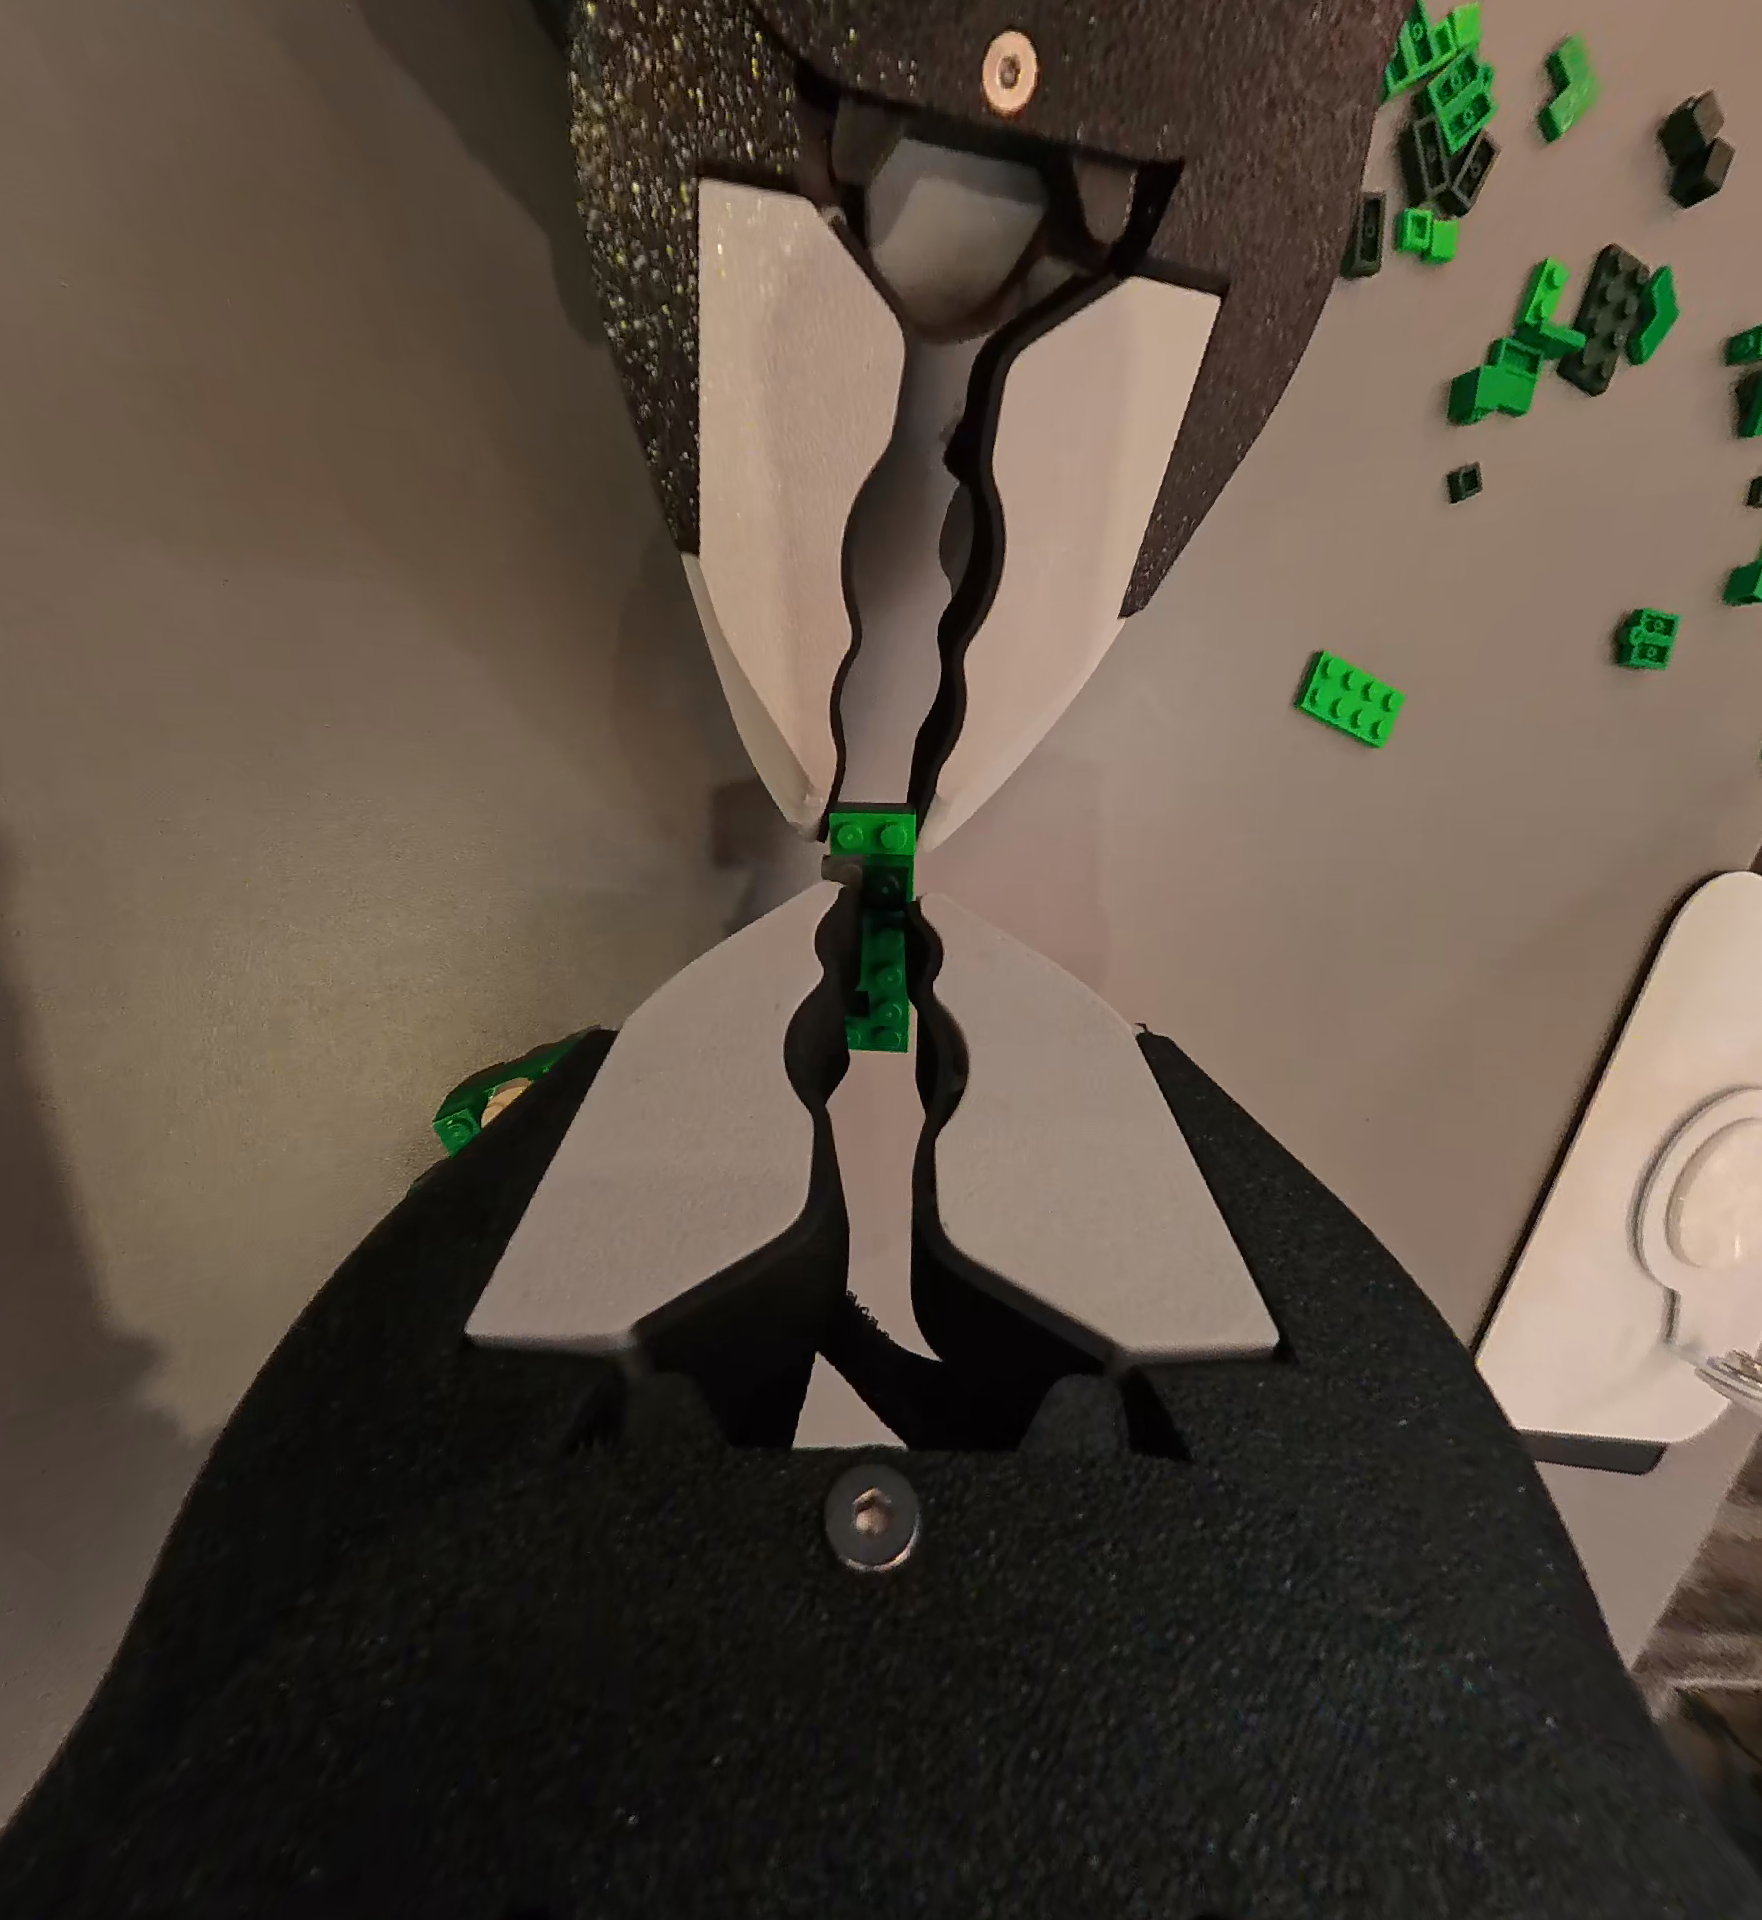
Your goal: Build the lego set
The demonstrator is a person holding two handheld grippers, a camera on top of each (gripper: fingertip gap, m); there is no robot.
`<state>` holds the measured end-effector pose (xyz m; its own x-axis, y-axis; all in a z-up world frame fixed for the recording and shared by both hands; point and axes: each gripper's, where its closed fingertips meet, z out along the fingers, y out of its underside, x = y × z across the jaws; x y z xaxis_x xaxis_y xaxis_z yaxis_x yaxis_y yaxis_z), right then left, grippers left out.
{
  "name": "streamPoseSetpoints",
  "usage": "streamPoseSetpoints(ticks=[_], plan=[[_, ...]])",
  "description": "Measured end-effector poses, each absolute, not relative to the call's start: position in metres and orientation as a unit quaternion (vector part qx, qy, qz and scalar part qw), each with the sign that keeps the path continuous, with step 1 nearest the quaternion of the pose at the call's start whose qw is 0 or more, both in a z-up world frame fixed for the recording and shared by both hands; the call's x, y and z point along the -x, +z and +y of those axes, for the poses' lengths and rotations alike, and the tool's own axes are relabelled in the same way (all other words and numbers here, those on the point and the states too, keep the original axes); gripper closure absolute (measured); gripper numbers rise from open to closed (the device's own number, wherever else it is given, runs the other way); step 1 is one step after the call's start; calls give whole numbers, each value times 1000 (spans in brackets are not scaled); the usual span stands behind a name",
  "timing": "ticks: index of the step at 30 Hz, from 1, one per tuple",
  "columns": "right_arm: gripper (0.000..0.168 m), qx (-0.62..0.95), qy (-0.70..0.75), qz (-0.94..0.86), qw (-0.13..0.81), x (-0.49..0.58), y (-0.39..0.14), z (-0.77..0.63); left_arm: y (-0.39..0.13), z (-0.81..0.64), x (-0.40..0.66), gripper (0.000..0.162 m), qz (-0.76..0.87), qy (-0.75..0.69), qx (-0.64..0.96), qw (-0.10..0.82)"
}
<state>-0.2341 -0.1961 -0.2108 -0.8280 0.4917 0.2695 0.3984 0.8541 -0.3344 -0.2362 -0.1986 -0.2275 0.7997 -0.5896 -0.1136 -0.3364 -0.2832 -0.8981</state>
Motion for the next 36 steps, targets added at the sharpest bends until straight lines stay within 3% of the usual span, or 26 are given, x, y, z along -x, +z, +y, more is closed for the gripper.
streamPoseSetpoints(ticks=[9,18,28,36], plan=[[161,243,147,-939,195,238,-199,-193,-226,-199,237,146,288,-131,791,524],[161,310,175,-920,162,220,-212,-179,-266,-211,234,146,305,-148,856,389],[161,313,194,-919,144,219,-221,-188,-265,-214,234,132,304,-160,856,386],[161,309,210,-918,134,223,-226,-195,-266,-212,235,129,322,-140,850,393]])
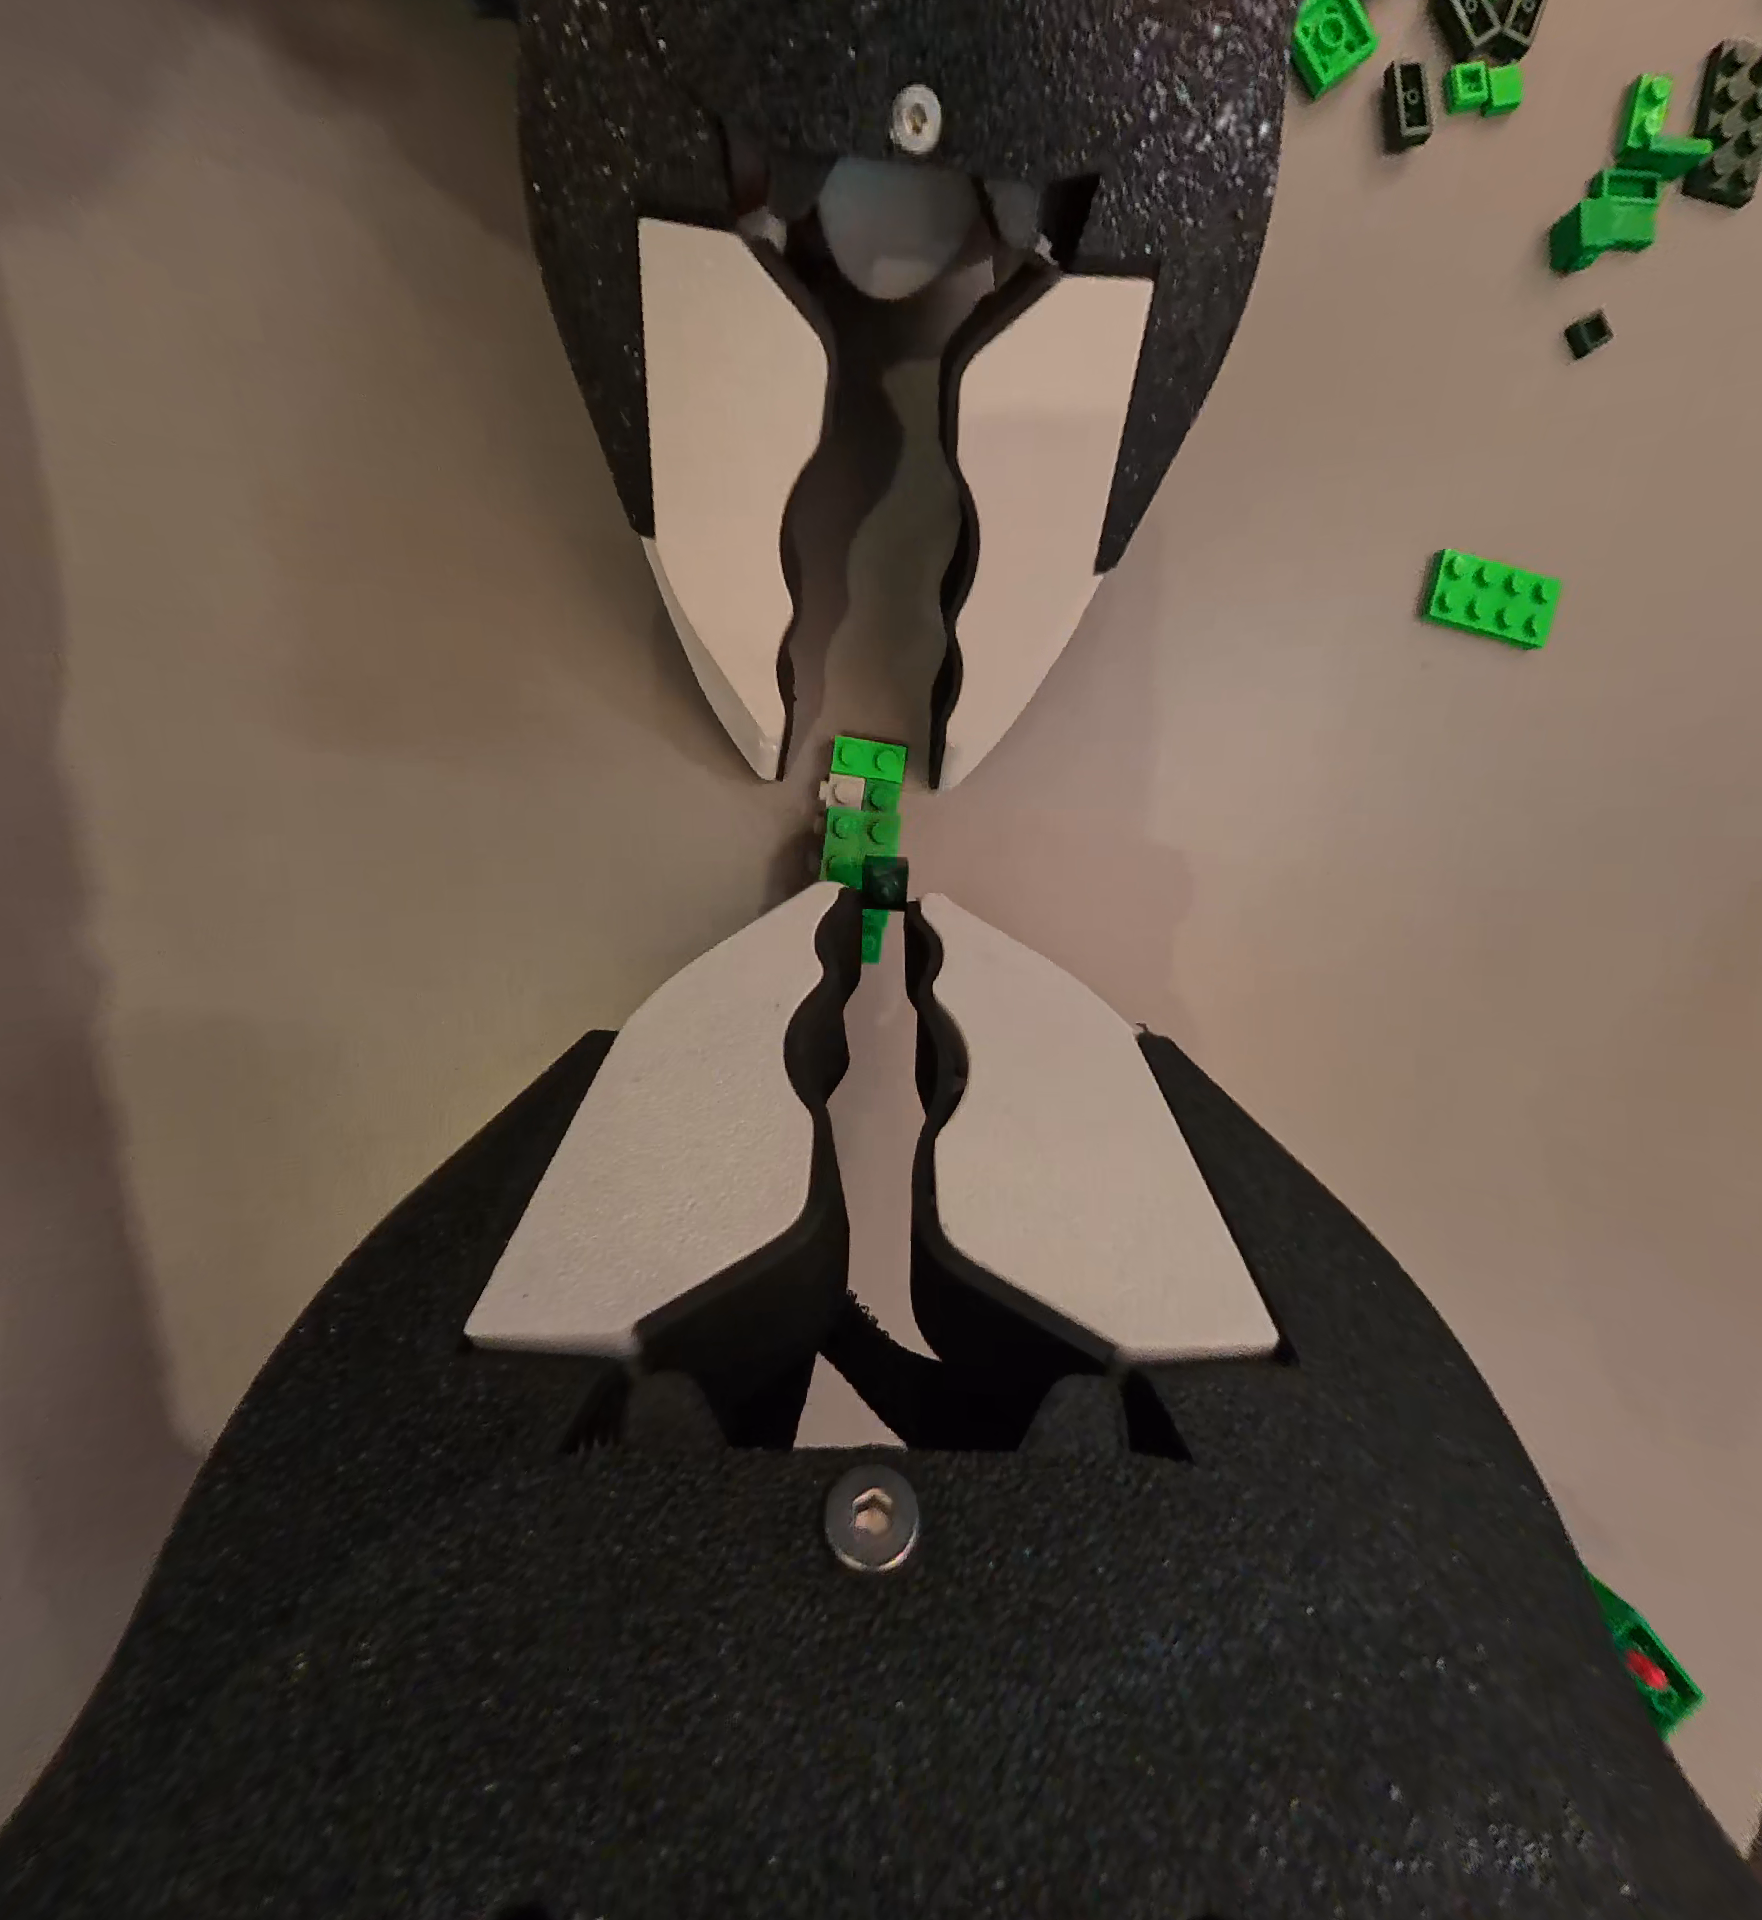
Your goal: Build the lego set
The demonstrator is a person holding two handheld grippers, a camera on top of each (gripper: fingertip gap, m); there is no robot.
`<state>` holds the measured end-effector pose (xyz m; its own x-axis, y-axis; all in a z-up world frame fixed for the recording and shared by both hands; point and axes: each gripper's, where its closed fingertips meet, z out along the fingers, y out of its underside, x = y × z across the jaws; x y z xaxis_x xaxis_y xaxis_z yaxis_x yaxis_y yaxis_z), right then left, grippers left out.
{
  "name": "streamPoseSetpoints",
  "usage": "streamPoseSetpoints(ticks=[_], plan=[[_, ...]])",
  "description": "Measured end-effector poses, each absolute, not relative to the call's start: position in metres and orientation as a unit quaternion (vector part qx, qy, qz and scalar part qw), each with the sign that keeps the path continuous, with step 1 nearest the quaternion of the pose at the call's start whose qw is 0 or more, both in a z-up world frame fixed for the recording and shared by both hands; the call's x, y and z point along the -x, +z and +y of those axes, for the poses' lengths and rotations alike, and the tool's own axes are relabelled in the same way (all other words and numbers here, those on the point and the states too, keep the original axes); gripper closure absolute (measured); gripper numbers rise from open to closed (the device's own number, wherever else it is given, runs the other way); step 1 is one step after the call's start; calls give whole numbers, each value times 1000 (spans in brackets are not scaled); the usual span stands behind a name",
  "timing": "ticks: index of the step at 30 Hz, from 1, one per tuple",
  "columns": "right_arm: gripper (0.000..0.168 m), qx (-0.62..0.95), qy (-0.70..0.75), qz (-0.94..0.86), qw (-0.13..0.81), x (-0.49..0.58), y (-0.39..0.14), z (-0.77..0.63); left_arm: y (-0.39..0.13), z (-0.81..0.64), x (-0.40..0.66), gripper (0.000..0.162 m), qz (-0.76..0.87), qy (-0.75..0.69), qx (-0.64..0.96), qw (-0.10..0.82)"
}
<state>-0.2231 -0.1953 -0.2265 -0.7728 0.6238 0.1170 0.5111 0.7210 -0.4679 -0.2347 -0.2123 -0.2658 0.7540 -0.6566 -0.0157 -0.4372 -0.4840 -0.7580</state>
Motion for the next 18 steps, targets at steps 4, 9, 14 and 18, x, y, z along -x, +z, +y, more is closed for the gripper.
streamPoseSetpoints(ticks=[4,9,14,18], plan=[[161,304,211,-920,131,227,-230,-200,-266,-209,238,138,305,-140,856,392],[161,299,210,-922,129,232,-232,-205,-266,-210,238,145,310,-132,855,394],[161,297,195,-927,123,235,-232,-205,-265,-206,239,146,325,-90,846,413],[161,295,172,-931,127,237,-232,-202,-259,-204,237,146,325,-85,837,432]])
